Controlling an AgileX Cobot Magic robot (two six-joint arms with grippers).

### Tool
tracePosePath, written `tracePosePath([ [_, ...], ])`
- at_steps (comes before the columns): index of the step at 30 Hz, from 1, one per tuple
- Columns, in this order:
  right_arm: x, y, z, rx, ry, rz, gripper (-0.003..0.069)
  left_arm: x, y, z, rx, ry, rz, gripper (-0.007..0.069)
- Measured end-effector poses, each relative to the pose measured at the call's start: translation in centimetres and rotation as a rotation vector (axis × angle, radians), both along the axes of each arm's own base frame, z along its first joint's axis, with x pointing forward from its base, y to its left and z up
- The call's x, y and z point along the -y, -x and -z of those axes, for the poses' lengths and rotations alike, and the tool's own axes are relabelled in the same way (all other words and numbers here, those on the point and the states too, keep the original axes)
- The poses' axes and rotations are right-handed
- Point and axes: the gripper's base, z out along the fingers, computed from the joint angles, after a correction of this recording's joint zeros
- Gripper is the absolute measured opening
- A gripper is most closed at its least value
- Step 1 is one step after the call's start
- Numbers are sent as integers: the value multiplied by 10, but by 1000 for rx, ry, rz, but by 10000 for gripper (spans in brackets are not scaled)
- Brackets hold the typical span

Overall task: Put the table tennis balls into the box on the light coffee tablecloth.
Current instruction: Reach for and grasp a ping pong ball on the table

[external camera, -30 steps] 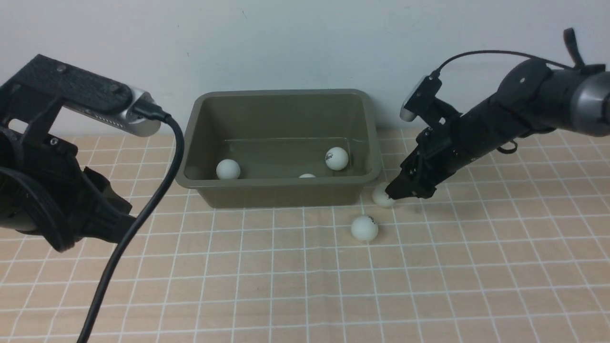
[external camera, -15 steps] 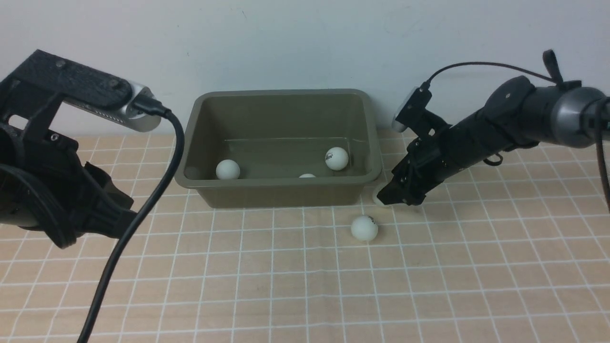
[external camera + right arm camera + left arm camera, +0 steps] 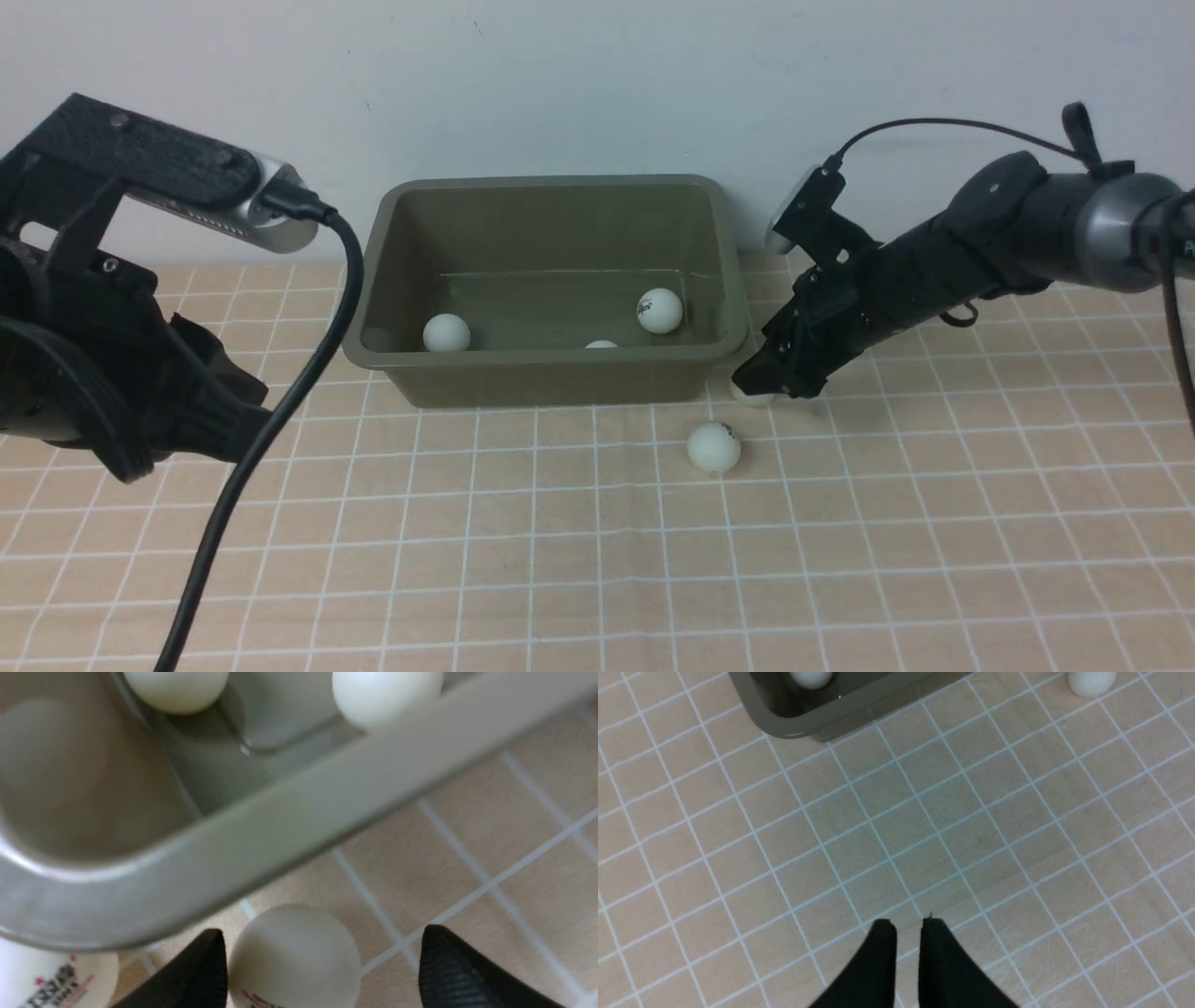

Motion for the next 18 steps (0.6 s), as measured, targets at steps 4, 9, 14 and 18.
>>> tracePosePath([
  [4,-1,0,7,-13,-1,-2,498,0,0,0,0,0,0,24],
  [9,-1,-1,7,-14,-8,5,391,0,0,0,-1,3,0,24],
  [14,12,-3,0,17,41,22,357,0,0,0,1,-1,7,24],
  [18,39,-8,-24,71,56,86,357,0,0,0,5,-9,18,24],
])
